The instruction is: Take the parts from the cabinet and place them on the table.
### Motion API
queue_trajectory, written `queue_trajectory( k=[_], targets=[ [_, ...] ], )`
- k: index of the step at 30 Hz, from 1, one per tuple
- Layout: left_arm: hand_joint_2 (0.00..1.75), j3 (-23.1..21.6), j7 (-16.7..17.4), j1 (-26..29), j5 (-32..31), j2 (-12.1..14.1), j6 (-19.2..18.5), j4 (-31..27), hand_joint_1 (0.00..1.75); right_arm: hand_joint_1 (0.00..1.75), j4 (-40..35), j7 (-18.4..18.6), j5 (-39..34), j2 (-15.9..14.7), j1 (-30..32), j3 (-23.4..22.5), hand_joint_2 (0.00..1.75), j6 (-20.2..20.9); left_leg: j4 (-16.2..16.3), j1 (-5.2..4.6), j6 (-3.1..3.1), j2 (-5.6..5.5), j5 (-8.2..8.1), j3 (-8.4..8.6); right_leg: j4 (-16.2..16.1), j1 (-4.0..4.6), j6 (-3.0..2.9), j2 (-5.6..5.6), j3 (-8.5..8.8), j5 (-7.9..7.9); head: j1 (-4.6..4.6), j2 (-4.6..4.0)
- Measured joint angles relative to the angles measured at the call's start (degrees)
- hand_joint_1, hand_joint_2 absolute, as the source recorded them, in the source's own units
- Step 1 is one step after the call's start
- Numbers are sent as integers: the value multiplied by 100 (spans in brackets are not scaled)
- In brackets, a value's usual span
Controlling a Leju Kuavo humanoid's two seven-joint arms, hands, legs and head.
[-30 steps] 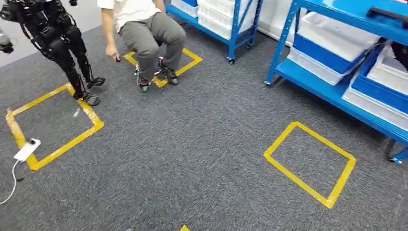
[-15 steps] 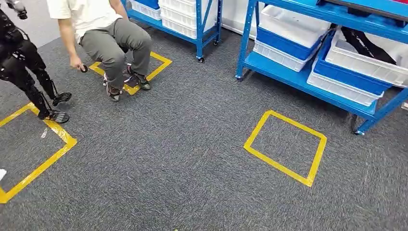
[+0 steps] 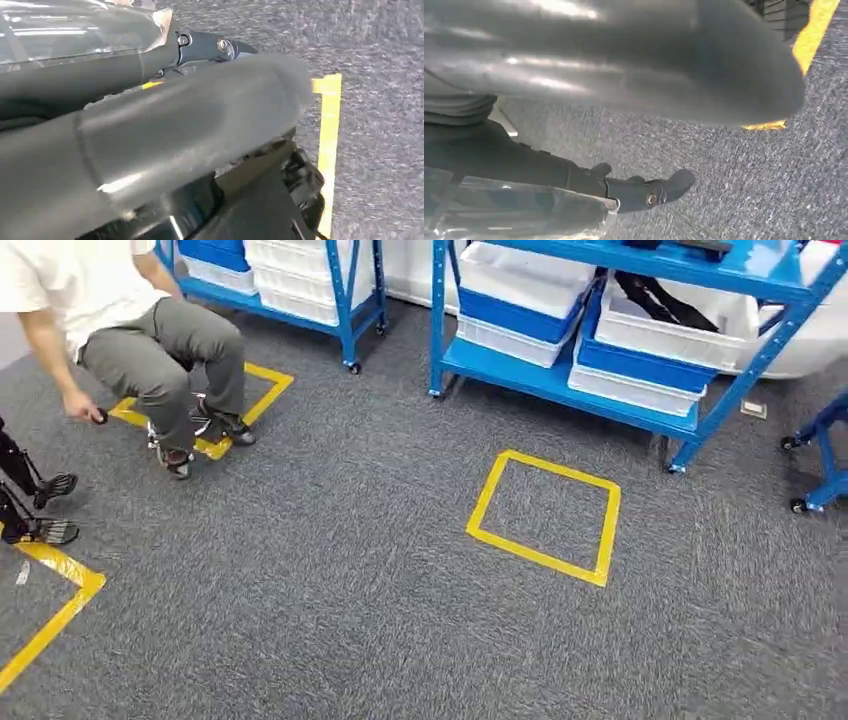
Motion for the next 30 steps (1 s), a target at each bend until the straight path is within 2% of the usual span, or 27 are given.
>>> queue_trajectory(
  k=[1, 2, 3, 4, 5, 6, 7, 8, 9, 10, 11, 12, 13, 15, 17, 18, 19, 20, 21, 22, 23, 24, 26, 27, 28, 29, 30],
  targets=[
    [0, 4, -2, -3, 0, 2, -2, 0, 0, 0, 2, -2, 0, 4, 14, -15, 0, 0, 23, 3, -15, 58, -16, 18, 9, -9, -10, 78, 0, -15, 0, 0],
    [0, 6, -2, -5, 0, 2, -2, 0, 0, 0, 4, -9, 0, 11, 20, -44, 0, 0, 45, 27, -32, 110, -31, 18, 11, -80, -37, 159, 13, -9, -8, 0],
    [0, 9, -2, -7, 0, 4, -4, 0, 0, 0, 4, -18, 2, 31, 32, -61, 0, 0, 132, 72, -90, -117, -123, 3, 10, -97, -51, 208, 55, 2, 3, 0],
    [0, 15, -2, -4, 0, 9, -2, 0, 0, 0, 4, -20, 15, 24, 27, -70, 0, -4, 390, 95, -132, -457, -364, -99, 14, -98, -115, 251, 37, 44, -13, -2],
    [0, 19, -2, 6, -11, 9, -6, 0, 0, 0, 4, -22, 35, 26, 21, -72, 0, -9, 815, 107, -161, -632, -646, -282, 15, -98, -130, 323, 15, 56, -11, 0],
    [0, 22, -2, 22, -13, 11, -11, 0, 0, 0, 4, -22, 48, 37, 20, -74, 0, -13, 1295, 115, -180, -699, -882, -494, 18, -95, -146, 396, -6, 69, -13, 0],
    [0, 22, -2, 34, -15, 11, -13, 0, 0, 0, 4, -22, 52, 46, 26, -79, 0, -20, 1656, 120, -186, -714, -1005, -659, 21, -93, -145, 476, -13, 70, -13, 0],
    [0, 22, -2, 40, -17, 11, -17, 2, 0, 0, 4, -20, 61, 50, 38, -87, 0, -26, 1804, 124, -183, -724, -994, -732, 24, -94, -143, 548, -12, 71, -8, 0],
    [0, 22, -2, 42, -24, 9, -20, 0, 0, 0, 7, -15, 81, 55, 57, -88, 0, -33, 1668, 133, -175, -726, -830, -682, 26, -98, -142, 629, -4, 71, -13, 0],
    [0, 22, -7, 40, -24, 11, -28, 0, 0, 0, 7, -13, 96, 61, 64, -90, 0, -37, 1233, 148, -166, -746, -522, -482, 31, -111, -138, 728, 10, 72, -11, 0],
    [0, 22, -9, 38, -24, 11, -37, 0, 0, 0, 7, -9, 105, 72, 62, -90, 0, -37, 717, 172, -168, -819, -235, -241, 35, -117, -133, 814, 23, 73, -11, 0],
    [0, 24, -9, 38, -24, 13, -50, 0, 0, 0, 7, -7, 114, 74, 58, -87, 0, -42, 237, 215, -175, -1049, -25, -30, 38, -118, -121, 896, 17, 77, -15, 0],
    [0, 26, -9, 42, -26, 13, -70, 11, 0, 0, 7, -2, 122, 74, 44, -90, 0, -54, 124, 236, -195, -1417, -120, 19, 51, -77, -83, 956, -11, 97, -6, -2],
    [0, 26, -11, 31, -26, 15, -70, 11, 0, 0, 7, 13, 149, 74, 25, -90, 0, -83, 122, 195, -143, -1280, -98, -19, 33, -77, 26, 1101, -122, 147, -6, 0],
    [0, 28, -11, 30, -28, 15, -70, 11, 0, 0, 7, 28, 157, 70, 69, -92, 0, -90, 81, 159, -28, -1115, -43, -19, -20, -76, 141, 1268, -218, 204, -8, 0],
    [0, 28, -13, 15, -28, 7, -70, 11, 0, 0, 9, 31, 157, 57, 66, -96, 0, -92, 24, 179, 48, -1000, 9, -23, 59, -105, 144, 1136, -231, 158, 0, 0],
    [0, 28, -15, 16, -33, 2, -70, 11, 0, 0, 11, 33, 162, 70, 69, -96, 0, -92, 5, 161, 103, -940, 22, -31, 280, -49, 96, 785, -351, 8, 17, 0],
    [0, 30, -20, 17, -35, 4, -70, 11, 0, 0, 11, 37, 173, 79, 59, -96, 0, -92, 6, 140, 131, -831, 25, -48, 707, -52, 50, 547, -566, -221, 48, 0],
    [0, 31, -20, 28, -42, 4, -70, 11, 0, 0, 11, 37, 188, 79, 48, -96, 0, -94, 7, 116, 145, -717, 28, -59, 1219, -47, 20, 448, -805, -447, 53, 0],
    [0, 31, -20, 39, -44, 9, -70, 11, 0, 0, 11, 37, 188, 79, 46, -96, 0, -94, 9, 88, 154, -609, 28, -75, 1667, -45, 15, 420, -994, -618, 42, 0],
    [0, 31, -18, 38, -50, 9, -70, 11, 0, 0, 11, 37, 190, 79, 57, -98, 0, -92, 12, 65, 164, -514, 32, -85, 1911, -44, 44, 413, -1066, -679, 51, 0],
    [0, 31, -20, 37, -63, 9, -70, 11, 0, 0, 11, 37, 190, 76, 75, -98, 0, -92, 13, 49, 166, -435, 32, -88, 1838, -43, 70, 407, -991, -632, 42, 0],
    [0, 31, -24, 32, -79, 7, -70, 11, 0, 0, 13, 37, 197, 76, 91, -101, 0, -94, 13, 23, 165, -282, 32, -77, 893, -31, 136, 309, -386, -325, 53, 0],
    [0, 31, -33, 27, -87, 0, -72, 11, 0, 0, 11, 37, 201, 72, 82, -101, 0, -96, 16, 9, 163, -222, 30, -63, 333, -15, 128, 117, -43, -188, 46, -2],
    [0, 31, -39, 25, -94, -2, -72, 11, 0, 0, 11, 37, 205, 72, 62, -101, 0, -98, 17, -17, 156, -165, 27, -53, -15, 38, 46, -194, 141, -160, 53, 0],
    [0, 31, -46, 27, -94, -2, -74, 11, 0, 0, 11, 37, 205, 68, 38, -101, 0, -98, 35, -58, 115, -108, -6, -48, -32, 90, 39, -177, 121, -94, 40, 0],
    [0, 31, -54, 25, -109, 2, -77, 11, 0, 0, 11, 37, 214, 70, 31, -101, 0, -101, 35, -57, 100, -53, -11, -46, -21, 70, -4, -94, 87, -77, 26, 0]
  ],
)
